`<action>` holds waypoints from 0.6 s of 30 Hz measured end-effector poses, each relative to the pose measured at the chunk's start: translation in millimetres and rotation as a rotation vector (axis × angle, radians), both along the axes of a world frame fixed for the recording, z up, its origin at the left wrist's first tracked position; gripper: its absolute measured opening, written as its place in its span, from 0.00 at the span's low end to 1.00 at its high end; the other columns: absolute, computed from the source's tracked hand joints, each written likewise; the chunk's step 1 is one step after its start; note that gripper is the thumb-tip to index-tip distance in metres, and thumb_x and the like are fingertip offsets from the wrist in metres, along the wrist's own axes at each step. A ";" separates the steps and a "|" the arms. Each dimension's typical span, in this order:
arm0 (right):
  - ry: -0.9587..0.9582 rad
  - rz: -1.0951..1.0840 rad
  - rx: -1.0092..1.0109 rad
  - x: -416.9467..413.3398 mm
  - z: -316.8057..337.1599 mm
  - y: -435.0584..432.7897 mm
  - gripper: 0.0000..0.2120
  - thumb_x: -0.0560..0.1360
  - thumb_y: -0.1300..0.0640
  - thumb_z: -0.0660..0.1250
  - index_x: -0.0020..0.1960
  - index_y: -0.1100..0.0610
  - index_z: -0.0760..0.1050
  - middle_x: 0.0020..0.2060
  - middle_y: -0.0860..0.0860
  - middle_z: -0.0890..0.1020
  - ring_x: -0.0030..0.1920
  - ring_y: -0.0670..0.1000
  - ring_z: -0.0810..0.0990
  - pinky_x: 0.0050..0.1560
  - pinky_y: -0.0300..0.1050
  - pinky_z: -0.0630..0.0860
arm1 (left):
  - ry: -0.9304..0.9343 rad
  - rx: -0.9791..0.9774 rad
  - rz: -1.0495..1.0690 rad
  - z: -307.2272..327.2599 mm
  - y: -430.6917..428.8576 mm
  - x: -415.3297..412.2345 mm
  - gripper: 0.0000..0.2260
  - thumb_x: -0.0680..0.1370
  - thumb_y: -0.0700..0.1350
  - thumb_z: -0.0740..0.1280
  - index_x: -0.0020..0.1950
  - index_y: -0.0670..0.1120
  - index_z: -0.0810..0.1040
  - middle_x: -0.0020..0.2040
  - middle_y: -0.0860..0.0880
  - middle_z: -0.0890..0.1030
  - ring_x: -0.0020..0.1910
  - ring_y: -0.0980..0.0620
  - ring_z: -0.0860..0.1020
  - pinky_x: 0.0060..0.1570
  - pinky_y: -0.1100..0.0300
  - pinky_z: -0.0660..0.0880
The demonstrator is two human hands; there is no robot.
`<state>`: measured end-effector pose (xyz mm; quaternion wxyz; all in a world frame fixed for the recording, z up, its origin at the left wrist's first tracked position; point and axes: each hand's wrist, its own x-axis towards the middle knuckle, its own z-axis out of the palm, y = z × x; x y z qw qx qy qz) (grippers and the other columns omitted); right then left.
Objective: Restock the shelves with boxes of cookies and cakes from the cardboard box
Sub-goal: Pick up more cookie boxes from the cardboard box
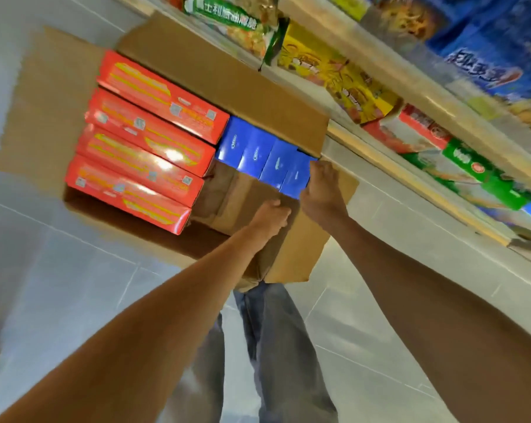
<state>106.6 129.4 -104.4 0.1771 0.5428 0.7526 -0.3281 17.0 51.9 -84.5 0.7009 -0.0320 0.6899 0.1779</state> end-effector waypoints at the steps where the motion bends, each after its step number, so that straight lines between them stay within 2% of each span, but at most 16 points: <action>1: -0.028 0.056 0.032 0.6 -10.1 4.9 0.31 0.72 0.63 0.61 0.74 0.60 0.58 0.70 0.59 0.62 0.68 0.61 0.63 0.62 0.55 0.69 | -0.023 -0.022 0.064 -10.5 5.9 2.9 0.10 0.80 0.42 0.58 0.40 0.51 0.66 0.37 0.53 0.68 0.36 0.55 0.70 0.36 0.62 0.66; 2: -0.051 0.115 0.072 2.5 -23.2 8.0 0.34 0.72 0.62 0.61 0.76 0.60 0.55 0.72 0.60 0.60 0.69 0.62 0.62 0.63 0.56 0.69 | -0.049 -0.022 0.128 -16.9 11.7 5.0 0.04 0.79 0.44 0.61 0.44 0.50 0.69 0.39 0.53 0.69 0.38 0.55 0.70 0.40 0.61 0.67; 3: -0.060 0.158 0.108 3.0 -32.9 11.4 0.36 0.71 0.61 0.63 0.76 0.60 0.54 0.73 0.60 0.58 0.69 0.62 0.62 0.62 0.58 0.69 | -0.072 -0.010 0.173 -25.6 17.0 6.1 0.09 0.74 0.48 0.65 0.52 0.49 0.71 0.43 0.53 0.71 0.42 0.54 0.71 0.46 0.58 0.67; 4: -0.067 0.190 0.138 5.3 -43.8 12.6 0.37 0.71 0.59 0.65 0.76 0.60 0.54 0.73 0.61 0.58 0.68 0.63 0.62 0.61 0.59 0.70 | -0.107 -0.012 0.217 -35.9 20.4 8.2 0.20 0.67 0.50 0.66 0.58 0.48 0.71 0.49 0.52 0.72 0.49 0.52 0.72 0.52 0.57 0.66; 5: -0.060 0.199 0.171 6.0 -46.6 11.4 0.38 0.71 0.57 0.67 0.76 0.61 0.55 0.73 0.62 0.59 0.68 0.64 0.64 0.60 0.60 0.70 | -0.131 -0.018 0.256 -40.5 22.6 7.0 0.25 0.64 0.50 0.65 0.61 0.48 0.71 0.54 0.50 0.72 0.54 0.51 0.71 0.55 0.56 0.65; 6: -0.043 0.204 0.213 7.7 -51.5 8.0 0.37 0.71 0.55 0.66 0.76 0.62 0.57 0.73 0.63 0.61 0.67 0.65 0.65 0.59 0.61 0.71 | -0.148 -0.011 0.296 -48.7 22.4 7.3 0.24 0.66 0.48 0.66 0.61 0.47 0.72 0.57 0.49 0.73 0.55 0.50 0.69 0.57 0.56 0.64; 8: -0.017 0.183 0.276 6.9 -56.0 1.0 0.33 0.71 0.50 0.57 0.73 0.63 0.62 0.71 0.65 0.64 0.65 0.66 0.69 0.59 0.62 0.71 | -0.185 -0.017 0.400 -57.8 19.7 8.2 0.12 0.77 0.43 0.61 0.60 0.45 0.73 0.52 0.48 0.75 0.52 0.51 0.70 0.55 0.57 0.65; 9: -0.023 0.185 0.284 6.4 -56.6 -3.5 0.33 0.71 0.48 0.54 0.72 0.63 0.64 0.71 0.65 0.65 0.65 0.67 0.69 0.60 0.62 0.70 | -0.199 -0.027 0.466 -61.0 18.0 8.9 0.08 0.79 0.40 0.57 0.55 0.45 0.73 0.46 0.48 0.75 0.47 0.51 0.72 0.53 0.58 0.66; 10: -0.033 0.197 0.283 5.5 -56.3 -9.6 0.32 0.72 0.48 0.56 0.72 0.63 0.64 0.71 0.64 0.65 0.65 0.66 0.69 0.62 0.61 0.69 | -0.219 -0.031 0.510 -61.9 15.1 9.4 0.08 0.79 0.37 0.55 0.49 0.45 0.72 0.42 0.49 0.75 0.42 0.52 0.73 0.49 0.59 0.68; 12: -0.046 0.171 0.274 5.3 -56.4 -21.7 0.32 0.72 0.50 0.67 0.72 0.62 0.63 0.72 0.62 0.63 0.66 0.64 0.68 0.65 0.58 0.67 | -0.253 -0.020 0.582 -64.7 9.6 11.9 0.10 0.78 0.34 0.53 0.44 0.44 0.70 0.38 0.48 0.74 0.37 0.52 0.71 0.45 0.61 0.70; 14: -0.022 0.083 0.219 2.8 -53.0 -29.7 0.30 0.73 0.55 0.67 0.73 0.59 0.62 0.73 0.60 0.61 0.69 0.61 0.64 0.66 0.54 0.67 | -0.273 -0.041 0.640 -63.1 5.6 9.0 0.10 0.77 0.32 0.52 0.43 0.43 0.70 0.37 0.47 0.73 0.37 0.52 0.69 0.45 0.61 0.71; 16: 0.018 -0.007 0.168 -1.6 -48.0 -34.2 0.27 0.75 0.58 0.64 0.72 0.57 0.62 0.72 0.57 0.62 0.70 0.58 0.61 0.64 0.51 0.70 | -0.318 -0.075 0.686 -61.4 -0.5 5.7 0.07 0.76 0.35 0.53 0.46 0.42 0.71 0.44 0.46 0.75 0.45 0.49 0.72 0.59 0.55 0.71; 18: 0.027 -0.076 0.145 -5.6 -44.4 -35.2 0.25 0.76 0.58 0.62 0.71 0.58 0.62 0.70 0.56 0.65 0.70 0.54 0.61 0.62 0.47 0.71 | -0.381 -0.101 0.683 -54.1 -5.3 1.7 0.11 0.76 0.41 0.53 0.55 0.40 0.70 0.57 0.43 0.74 0.58 0.46 0.72 0.71 0.50 0.64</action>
